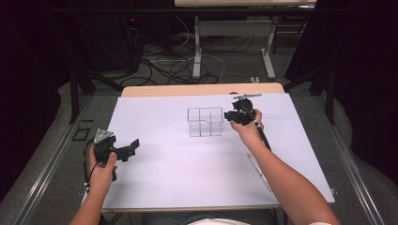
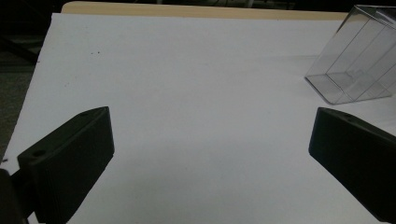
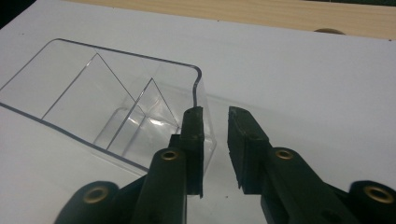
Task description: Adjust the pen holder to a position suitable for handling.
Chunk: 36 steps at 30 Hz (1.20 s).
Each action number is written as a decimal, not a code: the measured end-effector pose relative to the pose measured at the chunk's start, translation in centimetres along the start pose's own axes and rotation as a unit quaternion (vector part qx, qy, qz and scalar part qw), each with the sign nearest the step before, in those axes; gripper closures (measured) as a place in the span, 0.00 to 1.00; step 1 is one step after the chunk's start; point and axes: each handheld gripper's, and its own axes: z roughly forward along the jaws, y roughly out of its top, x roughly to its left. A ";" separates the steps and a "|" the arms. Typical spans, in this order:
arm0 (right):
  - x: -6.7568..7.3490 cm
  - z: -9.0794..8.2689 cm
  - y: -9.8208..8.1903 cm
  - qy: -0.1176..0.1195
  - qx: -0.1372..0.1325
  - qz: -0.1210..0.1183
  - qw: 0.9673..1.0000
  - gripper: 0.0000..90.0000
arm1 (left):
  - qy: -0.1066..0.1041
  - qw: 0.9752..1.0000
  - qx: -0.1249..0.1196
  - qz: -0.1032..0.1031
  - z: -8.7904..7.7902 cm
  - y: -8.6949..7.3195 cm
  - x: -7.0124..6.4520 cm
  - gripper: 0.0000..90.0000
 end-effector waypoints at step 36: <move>-2.0 -5.4 -4.3 0.046 0.046 0.031 0.997 0.35 | -0.001 1.000 0.005 -0.001 0.1 -0.1 -0.1 0.00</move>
